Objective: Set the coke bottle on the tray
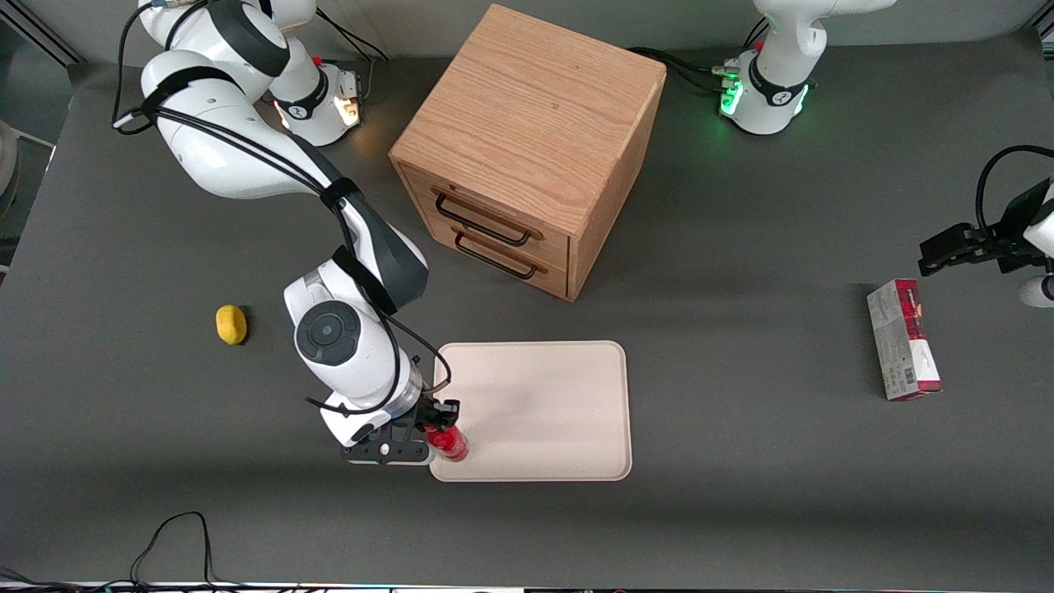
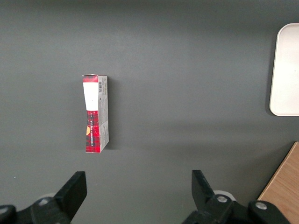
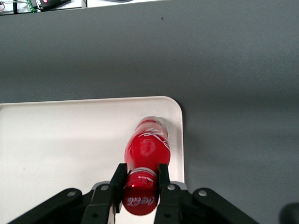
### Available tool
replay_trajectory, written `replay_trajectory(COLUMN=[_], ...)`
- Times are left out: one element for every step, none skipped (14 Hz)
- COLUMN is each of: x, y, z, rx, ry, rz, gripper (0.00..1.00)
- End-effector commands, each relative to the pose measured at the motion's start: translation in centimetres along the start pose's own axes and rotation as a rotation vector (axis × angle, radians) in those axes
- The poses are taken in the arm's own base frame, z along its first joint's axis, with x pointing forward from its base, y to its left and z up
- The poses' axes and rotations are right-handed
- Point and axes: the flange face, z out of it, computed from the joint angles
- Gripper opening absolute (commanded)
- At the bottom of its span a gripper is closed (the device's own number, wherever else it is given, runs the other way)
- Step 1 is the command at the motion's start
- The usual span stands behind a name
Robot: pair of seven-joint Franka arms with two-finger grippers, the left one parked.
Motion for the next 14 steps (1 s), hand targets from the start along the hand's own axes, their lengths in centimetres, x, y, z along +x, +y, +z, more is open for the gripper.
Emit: replay_trajectory(x=[0.4,0.4,0.6,0.9,1.0,1.1,1.3,1.3,1.0,0.5,-0.1,-0.2,-0.9,-1.7], y=[0.4,0.4,0.5,0.8,0.9,1.0,0.9,0.7,1.0,2.0,2.4,3.7,5.3,6.9], z=[-0.3,-0.4,-0.5,-0.6,-0.9,-1.3,-2.4,-4.0,-5.2,-6.0,-7.6,-10.5,-12.5,-14.8], rx=[-0.008,-0.008,-0.005,-0.012,-0.021,-0.022,-0.016,-0.011,-0.024,-0.049,-0.048,-0.041,-0.054,-0.062], ry=[0.037,0.040,0.053,0.070,0.082,0.088,0.100,0.113,0.117,0.112,0.103,0.104,0.070,0.037], rz=[0.010,0.007,0.011,0.015,0.015,0.015,0.017,0.016,0.014,0.020,0.038,0.073,0.106,0.093], gripper=[0.35,0.99,1.00,1.00,1.00,1.00,1.00,1.00,1.00,1.00,1.00,1.00,1.00,1.00])
